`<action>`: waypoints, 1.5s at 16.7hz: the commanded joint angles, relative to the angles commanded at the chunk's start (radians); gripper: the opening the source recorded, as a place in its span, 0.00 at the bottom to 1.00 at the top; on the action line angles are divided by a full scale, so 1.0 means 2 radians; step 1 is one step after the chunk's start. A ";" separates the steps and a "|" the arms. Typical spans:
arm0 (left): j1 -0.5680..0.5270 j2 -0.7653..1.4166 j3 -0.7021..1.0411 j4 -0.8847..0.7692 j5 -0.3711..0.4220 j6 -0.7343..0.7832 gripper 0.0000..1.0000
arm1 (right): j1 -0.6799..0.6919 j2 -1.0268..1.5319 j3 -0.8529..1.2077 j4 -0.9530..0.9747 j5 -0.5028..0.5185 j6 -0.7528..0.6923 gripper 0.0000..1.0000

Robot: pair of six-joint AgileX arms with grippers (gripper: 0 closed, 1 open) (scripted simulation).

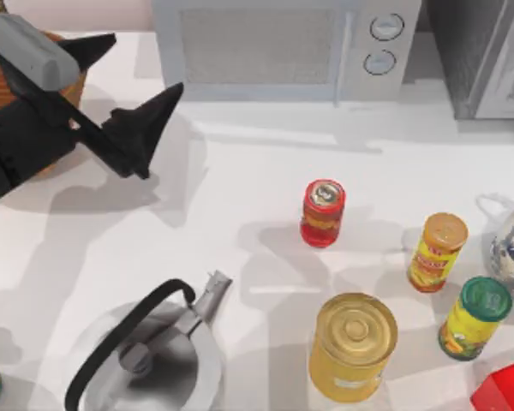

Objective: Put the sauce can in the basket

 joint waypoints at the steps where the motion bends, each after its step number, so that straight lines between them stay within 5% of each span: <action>1: -0.007 0.057 0.023 0.033 0.025 0.001 1.00 | 0.000 0.000 0.000 0.000 0.000 0.000 1.00; 7: -0.047 0.356 0.140 0.211 0.154 0.008 1.00 | 0.000 0.000 0.000 0.000 0.000 0.000 1.00; 12: -0.077 0.510 0.192 0.306 0.225 0.008 1.00 | 0.000 0.000 0.000 0.000 0.000 0.000 1.00; 25: -0.073 0.556 0.221 0.317 0.260 0.009 1.00 | 0.000 0.000 0.000 0.000 0.000 0.000 1.00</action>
